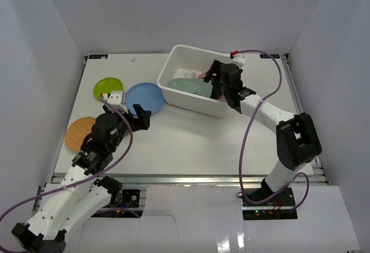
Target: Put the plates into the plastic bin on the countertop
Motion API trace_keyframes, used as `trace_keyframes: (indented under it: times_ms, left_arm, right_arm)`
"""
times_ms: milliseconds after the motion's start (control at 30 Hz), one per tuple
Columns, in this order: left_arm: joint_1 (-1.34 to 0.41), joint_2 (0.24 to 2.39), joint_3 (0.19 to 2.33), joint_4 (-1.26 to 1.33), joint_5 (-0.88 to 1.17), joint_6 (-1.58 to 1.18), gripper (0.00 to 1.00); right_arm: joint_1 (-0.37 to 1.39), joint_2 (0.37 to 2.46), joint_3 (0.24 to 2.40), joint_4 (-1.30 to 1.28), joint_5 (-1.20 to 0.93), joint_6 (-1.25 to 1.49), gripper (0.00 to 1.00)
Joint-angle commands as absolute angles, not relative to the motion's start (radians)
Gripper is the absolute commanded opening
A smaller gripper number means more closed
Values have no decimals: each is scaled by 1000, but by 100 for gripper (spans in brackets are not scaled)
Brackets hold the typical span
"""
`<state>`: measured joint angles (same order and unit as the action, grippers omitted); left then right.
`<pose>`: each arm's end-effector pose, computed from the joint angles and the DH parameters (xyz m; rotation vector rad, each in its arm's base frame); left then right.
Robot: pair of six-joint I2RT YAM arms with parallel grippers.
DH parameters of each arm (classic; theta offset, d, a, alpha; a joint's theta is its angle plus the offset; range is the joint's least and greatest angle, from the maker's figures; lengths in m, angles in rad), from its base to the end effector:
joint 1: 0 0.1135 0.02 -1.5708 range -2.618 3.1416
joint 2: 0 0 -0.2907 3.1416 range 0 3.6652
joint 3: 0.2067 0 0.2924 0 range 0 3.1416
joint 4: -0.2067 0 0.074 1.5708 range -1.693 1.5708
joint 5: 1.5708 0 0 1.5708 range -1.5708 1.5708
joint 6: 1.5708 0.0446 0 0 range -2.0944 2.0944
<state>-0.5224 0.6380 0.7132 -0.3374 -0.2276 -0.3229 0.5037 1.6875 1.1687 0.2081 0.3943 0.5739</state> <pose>0.1617 -0.0815 0.3375 0.0227 1.8432 -0.3863 0.3952 0.1982 0.2772 0.3350 1.8437 0.3759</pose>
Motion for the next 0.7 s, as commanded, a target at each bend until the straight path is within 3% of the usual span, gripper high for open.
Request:
trace_keyframes:
  times_ms: [0, 133, 233, 433, 533, 667]
  left_arm:
    - [-512, 629, 742, -345, -258, -330, 98]
    - [-509, 618, 755, -342, -299, -345, 98]
    - [-508, 614, 785, -341, -350, -350, 98]
    - [-508, 558, 801, -339, -443, -359, 98]
    - [-509, 548, 790, -339, -451, -368, 98]
    - [-508, 522, 738, -302, -471, -371, 98]
  right_arm:
    - [557, 1576, 1242, 250, 445, 471, 87]
    - [682, 1508, 1206, 258, 416, 429, 81]
    - [816, 1505, 1105, 346, 381, 491, 70]
    - [986, 1745, 1093, 567, 237, 695, 52]
    - [1017, 1900, 1163, 604, 181, 773, 54]
    - [1042, 2080, 1339, 612, 149, 847, 66]
